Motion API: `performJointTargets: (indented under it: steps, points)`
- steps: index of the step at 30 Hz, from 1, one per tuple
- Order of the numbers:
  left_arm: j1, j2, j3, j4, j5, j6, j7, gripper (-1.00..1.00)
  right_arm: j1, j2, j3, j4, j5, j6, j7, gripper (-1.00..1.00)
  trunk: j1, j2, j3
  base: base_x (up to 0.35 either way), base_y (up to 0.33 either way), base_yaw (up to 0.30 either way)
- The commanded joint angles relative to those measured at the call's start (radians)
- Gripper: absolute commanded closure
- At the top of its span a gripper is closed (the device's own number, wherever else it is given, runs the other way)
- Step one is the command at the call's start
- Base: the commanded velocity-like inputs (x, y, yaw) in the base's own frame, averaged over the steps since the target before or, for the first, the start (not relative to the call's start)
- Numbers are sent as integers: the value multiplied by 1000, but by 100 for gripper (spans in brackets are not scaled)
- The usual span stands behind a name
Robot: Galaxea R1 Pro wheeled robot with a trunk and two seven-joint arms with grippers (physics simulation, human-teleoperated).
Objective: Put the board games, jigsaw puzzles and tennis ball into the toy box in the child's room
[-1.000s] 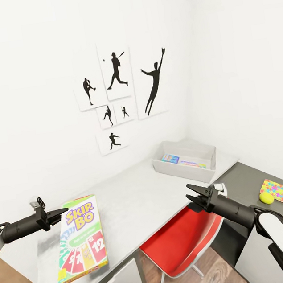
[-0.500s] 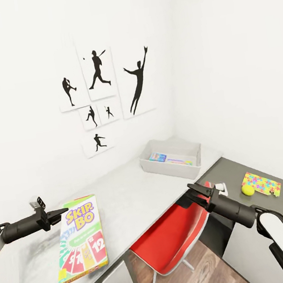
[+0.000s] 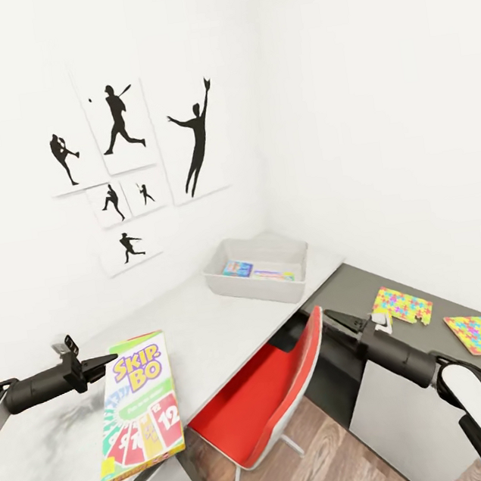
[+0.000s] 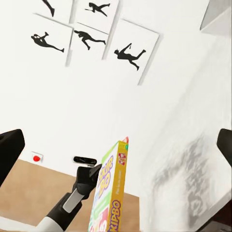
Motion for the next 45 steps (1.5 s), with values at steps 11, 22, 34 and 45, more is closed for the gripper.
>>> performJointTargets:
  steps: [11,22,34,45]
  points:
    - [11,1,-4,2,7,7,-7,100,-7,-5,1,-21,9,-24,-53,-100,1,-2,-3,7,-29,-5]
    - [12,-1,-3,8,12,5,-7,100,-591,-9,-22,324,-27,233,-649,-100,1,-2,-3,0,0,0]
    - [12,-1,-1,8,13,-14,-7,100,-651,-18,-18,397,-63,245,-678,-100,1,-2,-3,100,-83,0]
    - [12,-1,-1,8,13,-23,-7,100,-643,-16,-17,379,-59,245,-680,-100,1,-2,-3,54,-226,1]
